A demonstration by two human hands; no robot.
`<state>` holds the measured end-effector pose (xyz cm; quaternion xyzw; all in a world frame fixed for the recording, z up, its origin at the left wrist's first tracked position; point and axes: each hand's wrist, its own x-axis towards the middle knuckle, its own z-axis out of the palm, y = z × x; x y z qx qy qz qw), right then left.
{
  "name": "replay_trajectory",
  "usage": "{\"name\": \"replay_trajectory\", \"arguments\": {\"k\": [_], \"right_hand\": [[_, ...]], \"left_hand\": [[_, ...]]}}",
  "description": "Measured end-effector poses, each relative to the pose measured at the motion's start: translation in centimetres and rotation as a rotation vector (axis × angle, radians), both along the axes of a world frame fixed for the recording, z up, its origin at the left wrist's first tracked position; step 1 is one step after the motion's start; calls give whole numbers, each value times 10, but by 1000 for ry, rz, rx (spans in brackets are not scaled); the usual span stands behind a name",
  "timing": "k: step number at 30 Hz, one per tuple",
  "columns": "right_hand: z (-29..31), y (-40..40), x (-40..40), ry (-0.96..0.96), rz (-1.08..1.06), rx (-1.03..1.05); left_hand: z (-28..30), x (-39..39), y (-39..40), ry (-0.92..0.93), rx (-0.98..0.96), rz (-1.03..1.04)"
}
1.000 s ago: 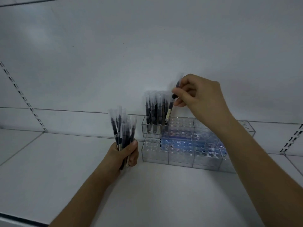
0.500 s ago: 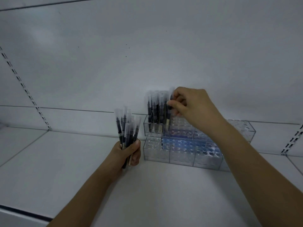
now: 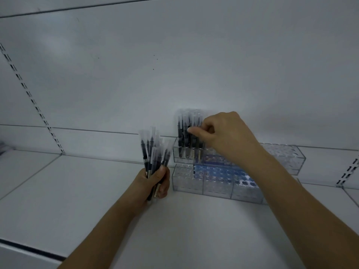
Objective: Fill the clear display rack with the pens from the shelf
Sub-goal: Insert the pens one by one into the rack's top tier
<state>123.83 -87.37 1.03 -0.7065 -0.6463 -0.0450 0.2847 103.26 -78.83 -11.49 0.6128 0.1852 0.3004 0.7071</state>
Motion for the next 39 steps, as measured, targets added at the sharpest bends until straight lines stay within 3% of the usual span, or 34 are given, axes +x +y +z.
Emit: {"name": "replay_trajectory", "arguments": {"k": [5, 10, 12, 16, 18, 25, 31, 39], "right_hand": [[-30, 6, -36, 398, 289, -269], [-23, 6, -37, 680, 265, -269], [-7, -2, -31, 637, 208, -150], [17, -14, -3, 396, -3, 345], [21, -17, 15, 341, -66, 475], [7, -7, 39, 298, -37, 339], [3, -3, 36, 335, 26, 222], [-10, 14, 28, -36, -68, 110]], "left_hand": [[1, -1, -3, -4, 2, -42], [0, -1, -3, 7, 23, 17], [1, 0, -3, 29, 50, 68], [2, 3, -5, 69, 70, 146], [4, 8, -9, 48, 67, 148], [34, 45, -28, -92, 86, 177], [26, 63, -39, -133, 40, 237], [17, 59, -40, -132, 85, 251]]}}
